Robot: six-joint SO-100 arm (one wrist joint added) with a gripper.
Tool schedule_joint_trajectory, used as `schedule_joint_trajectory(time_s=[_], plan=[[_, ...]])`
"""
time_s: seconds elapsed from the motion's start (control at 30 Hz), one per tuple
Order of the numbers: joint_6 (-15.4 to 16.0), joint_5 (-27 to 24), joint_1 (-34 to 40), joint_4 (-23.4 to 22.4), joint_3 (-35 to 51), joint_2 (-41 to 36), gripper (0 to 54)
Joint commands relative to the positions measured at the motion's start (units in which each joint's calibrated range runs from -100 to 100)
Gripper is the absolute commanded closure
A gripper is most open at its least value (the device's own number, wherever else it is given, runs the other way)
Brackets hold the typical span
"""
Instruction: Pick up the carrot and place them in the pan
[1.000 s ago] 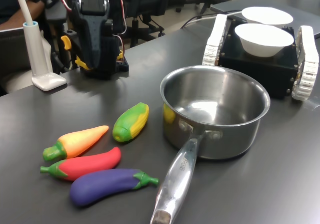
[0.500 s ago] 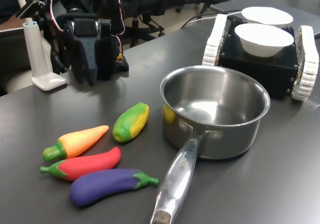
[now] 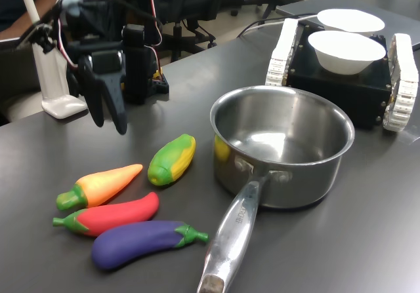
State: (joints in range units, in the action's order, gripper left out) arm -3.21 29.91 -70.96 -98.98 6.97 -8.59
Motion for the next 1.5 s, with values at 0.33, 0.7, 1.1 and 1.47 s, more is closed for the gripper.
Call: schedule_joint_trajectory(time_s=[0.33,0.7,1.1,1.47], plan=[[-1.4,-0.1,-1.2,4.4,9.4,9.5,21.6],[-2.6,-0.5,-0.8,6.1,12.4,16.1,21.8],[-3.1,-1.6,1.5,7.7,15.2,22.0,22.0],[-3.6,-2.6,2.5,7.8,17.4,25.7,25.9]])
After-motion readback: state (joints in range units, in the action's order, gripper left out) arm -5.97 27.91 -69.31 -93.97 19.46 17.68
